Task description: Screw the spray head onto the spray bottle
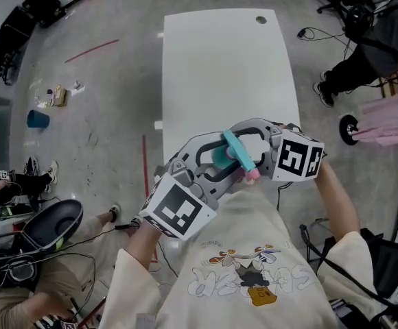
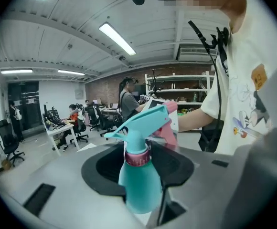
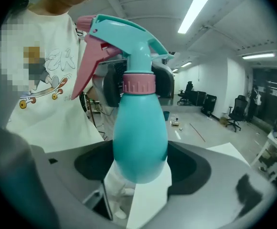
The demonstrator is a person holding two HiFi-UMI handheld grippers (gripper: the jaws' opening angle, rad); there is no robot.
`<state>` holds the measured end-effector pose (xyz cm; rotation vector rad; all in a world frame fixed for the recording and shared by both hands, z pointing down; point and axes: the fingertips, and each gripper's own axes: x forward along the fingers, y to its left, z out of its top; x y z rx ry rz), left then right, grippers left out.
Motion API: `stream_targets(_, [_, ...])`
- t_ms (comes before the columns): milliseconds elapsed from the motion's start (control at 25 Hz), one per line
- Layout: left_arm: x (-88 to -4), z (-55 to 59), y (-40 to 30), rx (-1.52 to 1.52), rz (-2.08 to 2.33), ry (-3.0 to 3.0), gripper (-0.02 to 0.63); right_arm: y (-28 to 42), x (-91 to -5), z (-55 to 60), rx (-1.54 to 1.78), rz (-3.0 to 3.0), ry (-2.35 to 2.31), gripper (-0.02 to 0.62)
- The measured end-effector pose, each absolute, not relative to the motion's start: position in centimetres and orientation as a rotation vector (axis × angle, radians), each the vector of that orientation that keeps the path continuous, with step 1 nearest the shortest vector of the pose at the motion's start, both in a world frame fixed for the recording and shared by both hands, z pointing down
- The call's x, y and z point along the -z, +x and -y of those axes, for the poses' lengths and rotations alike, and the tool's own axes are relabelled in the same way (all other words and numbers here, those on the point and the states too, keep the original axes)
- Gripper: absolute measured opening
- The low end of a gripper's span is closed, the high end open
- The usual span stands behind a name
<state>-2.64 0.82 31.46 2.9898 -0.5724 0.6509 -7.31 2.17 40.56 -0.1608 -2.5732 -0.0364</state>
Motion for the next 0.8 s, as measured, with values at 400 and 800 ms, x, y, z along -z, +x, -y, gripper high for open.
stream_targets(400, [-36.3, 3.6, -6.5, -0.475, 0.999, 2.735, 0.206, -4.6, -44.0, 4.6, -0.082, 2.509, 0.412, 0.357])
stream_targets(800, [-43.7, 7.6, -9.2, -0.349, 1.527, 2.414, 0.006, -1.1, -57.1, 13.6, -0.223, 2.371, 1.014, 0.357])
